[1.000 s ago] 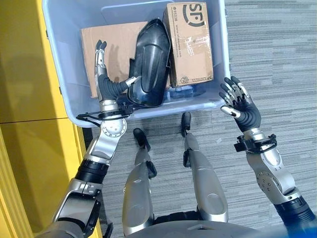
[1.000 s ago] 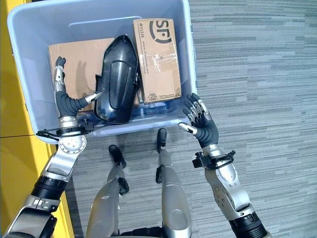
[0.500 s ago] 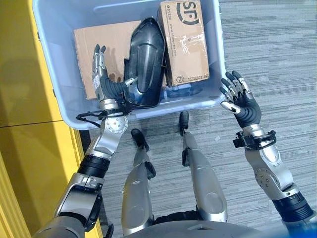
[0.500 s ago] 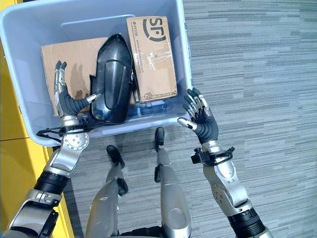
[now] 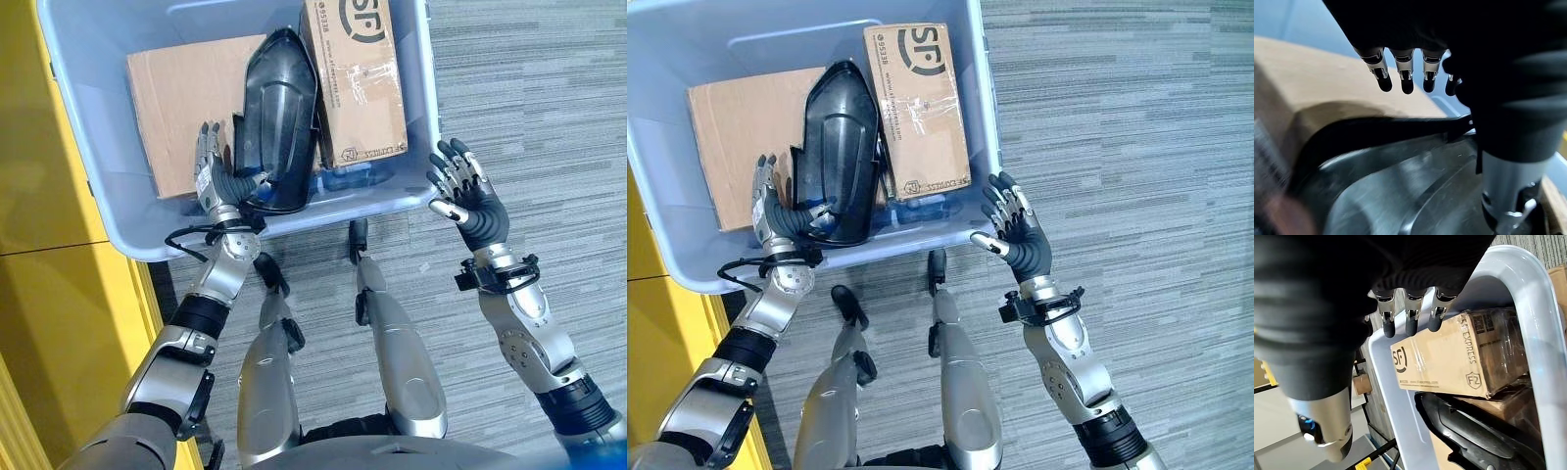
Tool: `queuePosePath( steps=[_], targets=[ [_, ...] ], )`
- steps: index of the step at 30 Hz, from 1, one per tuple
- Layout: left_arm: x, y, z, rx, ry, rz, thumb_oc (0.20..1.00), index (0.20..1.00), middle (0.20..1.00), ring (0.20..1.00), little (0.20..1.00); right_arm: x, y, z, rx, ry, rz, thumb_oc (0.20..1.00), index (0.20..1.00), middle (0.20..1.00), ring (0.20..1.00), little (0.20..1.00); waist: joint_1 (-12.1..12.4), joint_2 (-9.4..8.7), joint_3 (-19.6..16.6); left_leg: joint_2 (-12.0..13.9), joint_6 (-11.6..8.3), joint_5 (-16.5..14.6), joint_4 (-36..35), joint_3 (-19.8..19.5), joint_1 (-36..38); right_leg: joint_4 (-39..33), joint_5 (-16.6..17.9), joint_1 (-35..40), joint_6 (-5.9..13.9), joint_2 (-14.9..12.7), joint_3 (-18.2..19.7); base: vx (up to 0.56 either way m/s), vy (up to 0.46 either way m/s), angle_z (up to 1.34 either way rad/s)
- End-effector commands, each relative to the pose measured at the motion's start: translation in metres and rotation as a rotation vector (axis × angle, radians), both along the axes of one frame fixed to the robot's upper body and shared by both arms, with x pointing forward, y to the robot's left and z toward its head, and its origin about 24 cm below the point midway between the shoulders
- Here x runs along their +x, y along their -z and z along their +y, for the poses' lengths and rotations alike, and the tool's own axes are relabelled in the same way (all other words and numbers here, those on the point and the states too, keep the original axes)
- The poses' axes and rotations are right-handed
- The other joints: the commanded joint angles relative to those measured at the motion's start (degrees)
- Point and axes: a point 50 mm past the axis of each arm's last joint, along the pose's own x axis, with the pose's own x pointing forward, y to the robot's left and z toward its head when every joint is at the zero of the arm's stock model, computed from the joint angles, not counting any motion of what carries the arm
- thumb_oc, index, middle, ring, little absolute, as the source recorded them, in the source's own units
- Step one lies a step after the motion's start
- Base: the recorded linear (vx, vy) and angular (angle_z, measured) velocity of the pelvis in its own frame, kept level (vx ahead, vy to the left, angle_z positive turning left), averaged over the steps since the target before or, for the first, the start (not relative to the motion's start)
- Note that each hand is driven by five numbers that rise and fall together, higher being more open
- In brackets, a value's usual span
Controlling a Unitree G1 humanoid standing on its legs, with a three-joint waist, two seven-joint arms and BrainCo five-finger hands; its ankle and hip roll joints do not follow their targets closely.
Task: Move parts from the plastic box to the shelf.
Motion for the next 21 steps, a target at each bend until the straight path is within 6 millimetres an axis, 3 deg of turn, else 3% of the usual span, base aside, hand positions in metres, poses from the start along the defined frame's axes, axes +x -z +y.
queuePosePath(
  steps=[1, 7, 13, 21],
  targets=[
    [0.002, 0.002, 0.021, 0.02, -0.086, 0.012, 1.0, 1.0, 1.0, 1.0, 1.0, -0.007, -0.019, -0.003, -0.006, -0.009, -0.121, 1.0, 1.0, 1.0, 1.0, 1.0, -0.31, -2.15, -1.91, 6.4, -4.69, 0.07, 3.88, -4.0, 1.3, 6.49, -4.05, 1.61, 8.91, -6.38, 3.15, 0.0, 0.0, 0.0],
    [0.013, 0.028, 0.033, -0.151, -0.184, 0.15, 1.0, 1.0, 1.0, 1.0, 1.0, -0.013, -0.018, 0.004, -0.004, -0.075, -0.112, 1.0, 1.0, 1.0, 1.0, 1.0, -1.39, -2.79, -1.23, 6.53, -4.69, 0.02, 5.03, -4.18, -0.56, 7.2, -3.88, -0.09, 8.74, -5.96, 3.67, 0.0, 0.0, 0.0],
    [0.013, 0.027, 0.034, -0.209, -0.205, 0.141, 1.0, 1.0, 1.0, 1.0, 1.0, -0.014, -0.019, 0.004, -0.009, -0.074, -0.116, 1.0, 1.0, 1.0, 1.0, 1.0, -1.41, -2.45, -0.74, 6.46, -4.72, 0.05, 5.33, -4.43, -1.76, 7.36, -3.69, -1.04, 8.7, -5.9, 3.55, 0.0, 0.0, 0.0],
    [0.019, 0.03, 0.042, -0.149, -0.237, 0.224, 1.0, 1.0, 1.0, 1.0, 1.0, -0.016, -0.018, 0.006, -0.009, -0.097, -0.11, 1.0, 1.0, 1.0, 1.0, 1.0, -2.29, -2.57, -0.61, 6.39, -4.7, -0.08, 5.37, -4.46, -2.76, 7.82, -3.8, -2.58, 8.63, -5.53, 4.12, 0.0, 0.0, 0.0]
  ],
)
